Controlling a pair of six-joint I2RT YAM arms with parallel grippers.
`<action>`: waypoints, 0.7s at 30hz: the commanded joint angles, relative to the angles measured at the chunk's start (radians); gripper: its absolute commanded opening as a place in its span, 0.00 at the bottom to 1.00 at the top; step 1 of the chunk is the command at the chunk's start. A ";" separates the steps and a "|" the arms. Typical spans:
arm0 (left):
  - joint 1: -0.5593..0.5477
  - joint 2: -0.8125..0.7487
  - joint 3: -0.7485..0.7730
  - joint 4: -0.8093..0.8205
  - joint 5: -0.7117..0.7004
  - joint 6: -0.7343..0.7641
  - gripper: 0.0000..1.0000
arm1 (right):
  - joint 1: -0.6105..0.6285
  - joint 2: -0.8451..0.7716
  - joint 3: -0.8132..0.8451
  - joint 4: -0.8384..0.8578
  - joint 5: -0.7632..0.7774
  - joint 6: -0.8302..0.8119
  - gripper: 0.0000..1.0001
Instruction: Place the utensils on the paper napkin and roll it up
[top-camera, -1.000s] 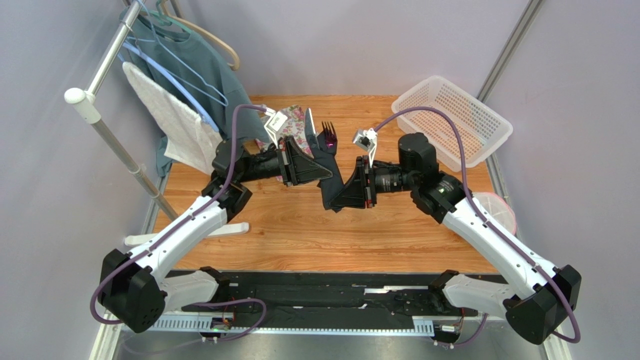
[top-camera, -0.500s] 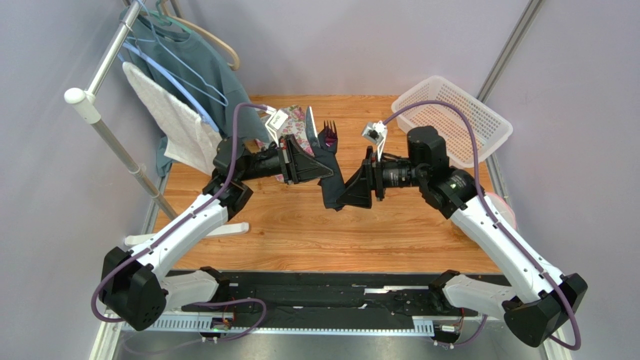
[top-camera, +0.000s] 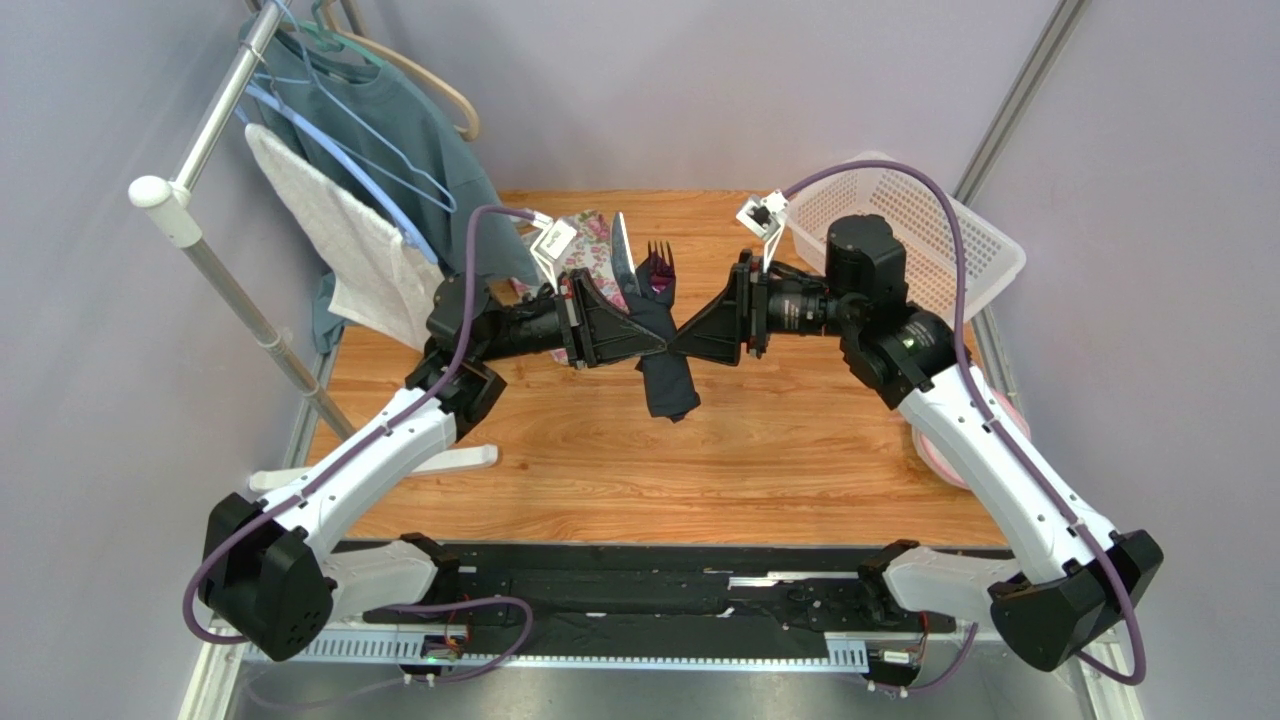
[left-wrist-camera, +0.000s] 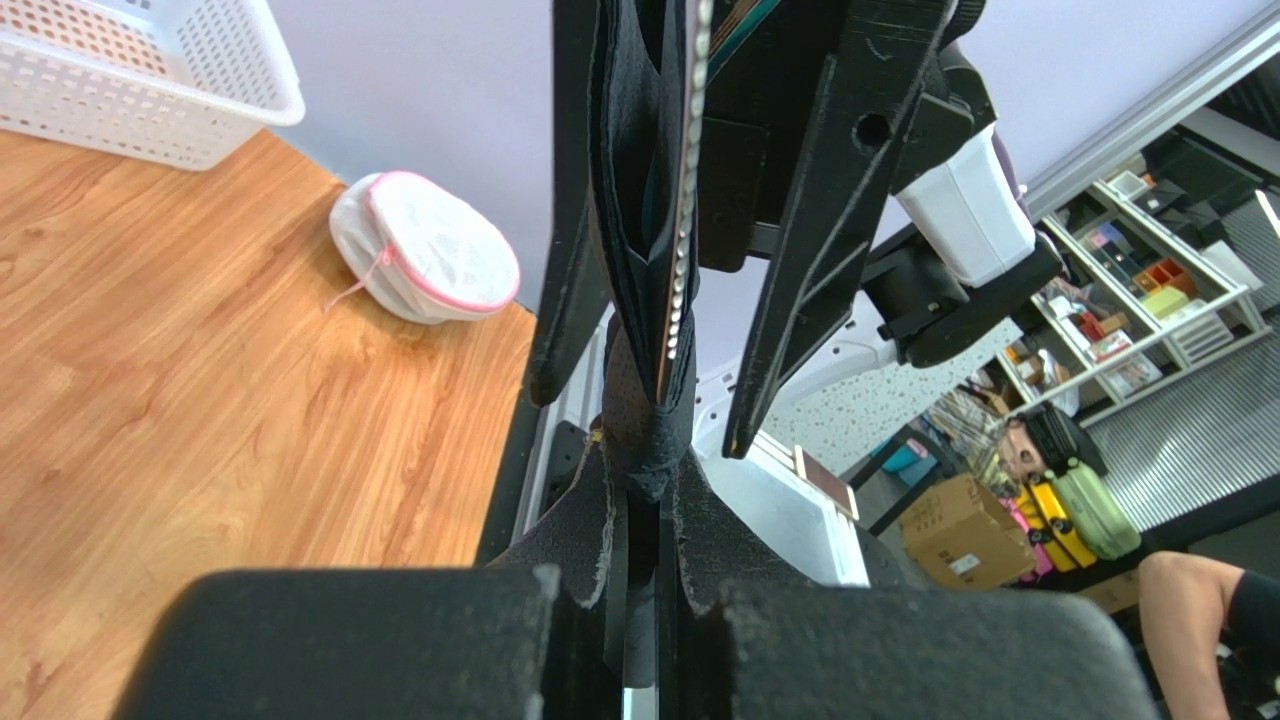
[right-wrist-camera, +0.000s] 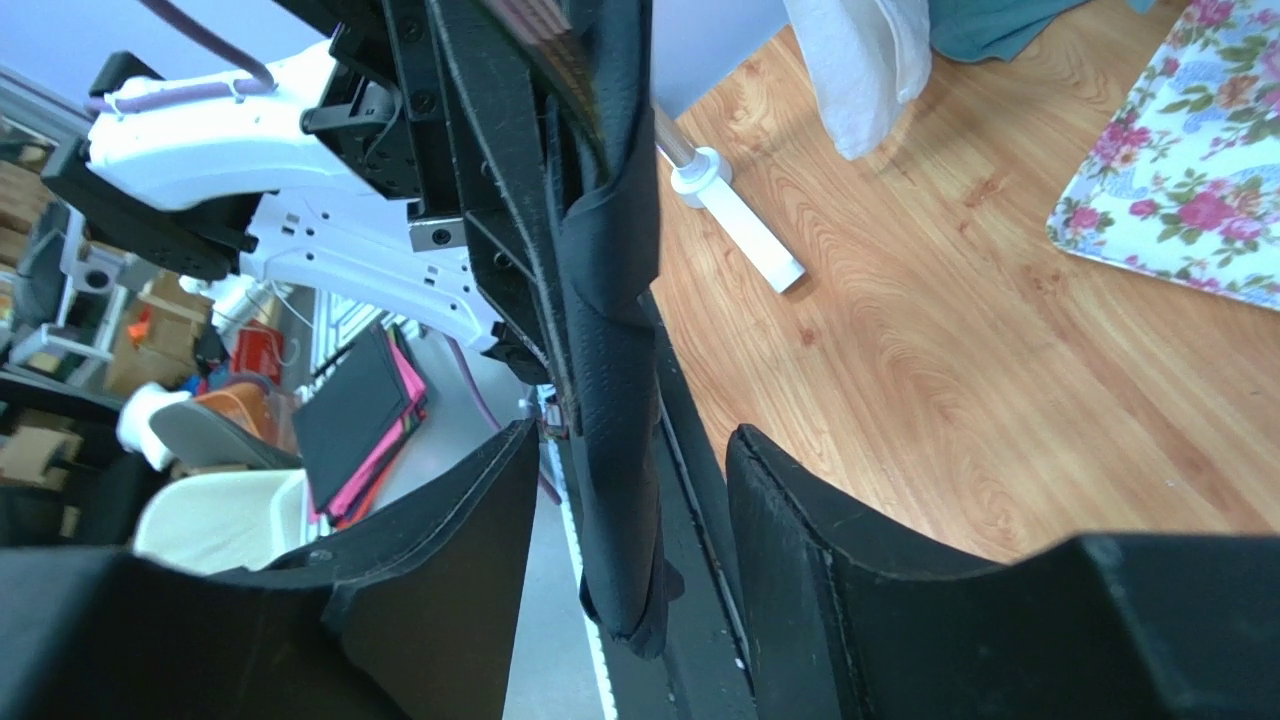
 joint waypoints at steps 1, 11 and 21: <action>0.003 -0.009 0.053 0.080 -0.010 -0.006 0.00 | -0.002 -0.011 -0.024 0.108 -0.017 0.107 0.58; 0.014 0.000 0.081 0.077 -0.061 -0.028 0.00 | 0.000 -0.097 -0.228 0.366 -0.005 0.205 0.61; 0.014 0.015 0.093 0.075 -0.086 -0.046 0.00 | 0.014 -0.080 -0.236 0.481 -0.005 0.277 0.51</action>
